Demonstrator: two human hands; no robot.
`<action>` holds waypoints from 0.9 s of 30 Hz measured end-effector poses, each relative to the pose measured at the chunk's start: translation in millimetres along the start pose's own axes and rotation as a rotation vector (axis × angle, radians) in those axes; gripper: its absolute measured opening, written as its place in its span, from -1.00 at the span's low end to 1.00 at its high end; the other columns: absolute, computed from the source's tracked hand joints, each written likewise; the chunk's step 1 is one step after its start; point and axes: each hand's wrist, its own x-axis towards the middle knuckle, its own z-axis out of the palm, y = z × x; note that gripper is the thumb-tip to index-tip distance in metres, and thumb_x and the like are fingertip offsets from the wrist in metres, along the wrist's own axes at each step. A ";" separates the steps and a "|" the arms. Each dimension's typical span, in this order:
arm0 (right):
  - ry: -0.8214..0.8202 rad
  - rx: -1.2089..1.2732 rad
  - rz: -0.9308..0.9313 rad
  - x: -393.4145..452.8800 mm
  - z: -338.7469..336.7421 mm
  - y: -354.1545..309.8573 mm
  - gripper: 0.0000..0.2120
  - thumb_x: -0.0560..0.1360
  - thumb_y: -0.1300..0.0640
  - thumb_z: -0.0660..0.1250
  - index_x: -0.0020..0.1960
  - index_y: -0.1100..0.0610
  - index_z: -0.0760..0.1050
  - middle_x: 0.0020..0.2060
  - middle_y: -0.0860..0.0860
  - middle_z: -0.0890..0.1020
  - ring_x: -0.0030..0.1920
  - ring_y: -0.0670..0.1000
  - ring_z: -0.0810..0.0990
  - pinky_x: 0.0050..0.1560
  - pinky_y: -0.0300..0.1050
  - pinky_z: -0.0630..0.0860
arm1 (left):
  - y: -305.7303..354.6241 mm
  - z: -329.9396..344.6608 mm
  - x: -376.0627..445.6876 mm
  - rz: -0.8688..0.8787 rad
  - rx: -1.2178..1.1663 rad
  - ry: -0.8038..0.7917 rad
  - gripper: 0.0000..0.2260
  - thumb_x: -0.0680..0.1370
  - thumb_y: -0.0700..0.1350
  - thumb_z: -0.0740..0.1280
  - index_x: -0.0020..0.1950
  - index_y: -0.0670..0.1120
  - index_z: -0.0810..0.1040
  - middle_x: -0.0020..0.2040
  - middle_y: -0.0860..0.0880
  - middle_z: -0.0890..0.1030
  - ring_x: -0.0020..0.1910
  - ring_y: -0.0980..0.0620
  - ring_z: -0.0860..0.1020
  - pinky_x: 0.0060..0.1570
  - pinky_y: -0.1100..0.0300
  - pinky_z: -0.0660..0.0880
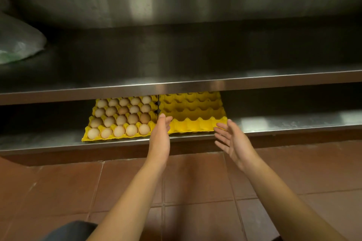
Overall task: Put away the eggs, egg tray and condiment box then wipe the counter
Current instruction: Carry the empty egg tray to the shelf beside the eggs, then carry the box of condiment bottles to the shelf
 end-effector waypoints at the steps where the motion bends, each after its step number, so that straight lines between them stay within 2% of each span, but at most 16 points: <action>1: 0.000 -0.024 -0.040 -7.1 2.1 -4.5 -0.57 0.67 -0.12 0.05 0.32 0.11 0.49 0.33 0.09 0.56 0.32 0.06 0.51 0.35 0.03 0.43 | 6.8 2.6 -4.5 0.034 0.010 -0.023 -0.58 0.70 0.14 -0.02 0.18 0.04 0.60 0.33 0.01 0.56 0.35 0.05 0.48 0.45 -0.06 0.29; 4: 0.001 -0.041 -0.139 -34.2 10.0 -31.6 -0.59 0.67 -0.11 0.05 0.24 0.07 0.57 0.23 0.03 0.64 0.26 -0.03 0.57 0.34 -0.01 0.45 | 33.9 11.9 -20.1 0.109 0.049 -0.068 -0.58 0.70 0.15 -0.01 0.15 0.09 0.63 0.31 0.03 0.58 0.34 0.09 0.48 0.44 -0.05 0.31; 9: 0.060 -0.056 -0.207 -101.0 35.4 -124.8 -0.58 0.69 -0.08 0.04 0.34 0.09 0.52 0.25 0.00 0.62 0.28 -0.05 0.56 0.37 -0.03 0.44 | 120.7 41.1 -60.1 0.092 0.086 -0.099 -0.61 0.69 0.15 0.03 0.30 0.08 0.57 0.37 0.07 0.53 0.39 0.12 0.42 0.48 -0.04 0.27; 15: 0.125 -0.051 -0.177 -208.9 60.1 -253.3 -0.59 0.68 -0.08 0.05 0.33 0.07 0.52 0.23 -0.03 0.63 0.27 -0.07 0.57 0.40 0.00 0.42 | 267.2 85.4 -146.3 0.038 0.176 -0.280 -0.57 0.67 0.21 0.01 0.37 0.09 0.51 0.42 0.08 0.49 0.42 0.11 0.39 0.48 -0.04 0.26; 19: 0.174 -0.022 -0.173 -293.1 61.2 -334.2 -0.61 0.68 -0.07 0.08 0.32 0.08 0.53 0.23 0.01 0.63 0.26 -0.05 0.58 0.39 0.01 0.43 | 359.8 113.8 -221.3 0.062 0.243 -0.449 -0.43 0.56 0.33 0.00 0.39 0.09 0.51 0.35 0.13 0.53 0.35 0.18 0.45 0.45 0.05 0.32; 22: 0.217 -0.045 -0.165 -359.6 56.2 -393.1 -0.60 0.67 -0.09 0.08 0.35 0.06 0.51 0.25 -0.02 0.62 0.26 -0.08 0.57 0.38 -0.02 0.44 | 424.0 126.7 -264.9 0.029 0.225 -0.451 -0.54 0.67 0.23 -0.01 0.37 0.07 0.52 0.34 0.12 0.54 0.35 0.16 0.46 0.45 0.00 0.32; 27: 0.360 -0.081 -0.200 -468.2 47.9 -468.9 -0.60 0.68 -0.07 0.06 0.39 0.06 0.47 0.28 -0.03 0.59 0.30 -0.08 0.54 0.37 -0.08 0.43 | 522.9 135.9 -340.6 0.014 0.174 -0.495 -0.51 0.67 0.20 -0.04 0.42 0.03 0.48 0.39 0.09 0.51 0.38 0.13 0.44 0.46 -0.01 0.31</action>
